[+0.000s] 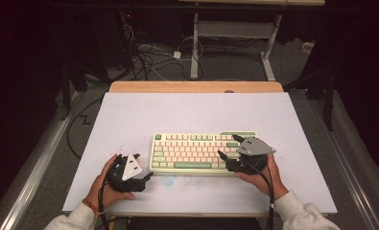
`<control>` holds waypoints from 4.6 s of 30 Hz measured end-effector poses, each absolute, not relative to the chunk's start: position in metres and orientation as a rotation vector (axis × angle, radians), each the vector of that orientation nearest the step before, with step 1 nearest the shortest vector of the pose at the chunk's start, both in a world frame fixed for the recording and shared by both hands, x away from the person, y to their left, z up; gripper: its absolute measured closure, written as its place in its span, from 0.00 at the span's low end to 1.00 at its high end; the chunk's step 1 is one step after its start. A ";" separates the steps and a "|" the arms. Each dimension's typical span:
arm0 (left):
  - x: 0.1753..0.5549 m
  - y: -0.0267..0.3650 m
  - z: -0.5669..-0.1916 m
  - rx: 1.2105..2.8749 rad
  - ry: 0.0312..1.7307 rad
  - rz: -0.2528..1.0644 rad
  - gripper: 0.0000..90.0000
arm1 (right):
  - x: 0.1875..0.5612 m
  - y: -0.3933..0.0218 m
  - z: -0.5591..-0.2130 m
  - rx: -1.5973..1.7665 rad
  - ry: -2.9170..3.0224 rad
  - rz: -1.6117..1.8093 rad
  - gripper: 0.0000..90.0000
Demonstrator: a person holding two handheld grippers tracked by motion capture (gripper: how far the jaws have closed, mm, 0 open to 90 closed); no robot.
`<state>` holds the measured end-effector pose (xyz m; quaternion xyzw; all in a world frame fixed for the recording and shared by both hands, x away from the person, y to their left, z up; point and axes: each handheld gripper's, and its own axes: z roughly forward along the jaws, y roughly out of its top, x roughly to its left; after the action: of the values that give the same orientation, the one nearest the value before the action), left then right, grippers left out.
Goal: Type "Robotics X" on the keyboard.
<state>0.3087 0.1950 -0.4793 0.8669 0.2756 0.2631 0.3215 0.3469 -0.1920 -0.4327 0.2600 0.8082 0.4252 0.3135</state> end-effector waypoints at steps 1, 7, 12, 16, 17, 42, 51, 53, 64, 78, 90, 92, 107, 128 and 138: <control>0.309 0.195 -0.479 2.272 0.727 0.694 0.25 | 0.346 -0.194 -0.433 0.688 2.128 1.106 0.31; 0.308 0.196 -0.477 2.252 0.733 0.698 0.26 | 0.337 -0.210 -0.436 0.709 2.117 1.101 0.31; 0.307 0.196 -0.475 2.254 0.726 0.704 0.33 | 0.329 -0.221 -0.441 0.732 2.112 1.082 0.31; 0.306 0.196 -0.473 2.255 0.704 0.673 0.44 | 0.323 -0.227 -0.447 0.730 2.123 1.059 0.31; 0.306 0.196 -0.473 2.258 0.702 0.672 0.46 | 0.322 -0.229 -0.447 0.726 2.121 1.052 0.31; 0.314 0.196 -0.461 2.303 0.723 0.548 0.98 | 0.309 -0.237 -0.462 0.739 2.168 1.025 0.31; 0.331 0.177 -0.451 2.307 0.661 0.495 0.98 | 0.309 -0.235 -0.463 0.733 2.178 1.011 0.31; 0.335 0.172 -0.450 2.303 0.649 0.478 0.98 | 0.309 -0.235 -0.464 0.731 2.180 1.012 0.31; 0.351 0.144 -0.448 2.327 0.599 0.435 0.98 | 0.309 -0.234 -0.465 0.717 2.190 1.003 0.33; 0.369 0.107 -0.452 2.378 0.535 0.380 0.98 | 0.310 -0.234 -0.466 0.716 2.197 1.001 0.32; 0.374 0.097 -0.456 2.403 0.523 0.369 0.98 | 0.310 -0.234 -0.466 0.711 2.201 0.995 0.32; 0.374 0.097 -0.456 2.403 0.521 0.370 0.98 | 0.310 -0.234 -0.466 0.711 2.202 0.995 0.32; 0.374 0.098 -0.456 2.402 0.520 0.368 0.98 | 0.310 -0.233 -0.467 0.712 2.210 0.984 0.32; 0.371 0.096 -0.458 2.417 0.496 0.407 0.98 | 0.310 -0.234 -0.467 0.711 2.219 0.979 0.32; 0.366 0.107 -0.450 2.369 0.493 0.465 0.92 | 0.310 -0.234 -0.467 0.715 2.214 0.982 0.32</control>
<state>0.3657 0.1070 -0.4497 0.9067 0.1886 0.1778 0.3326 0.3102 -0.2339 -0.4666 0.2698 0.8354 0.3705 0.3033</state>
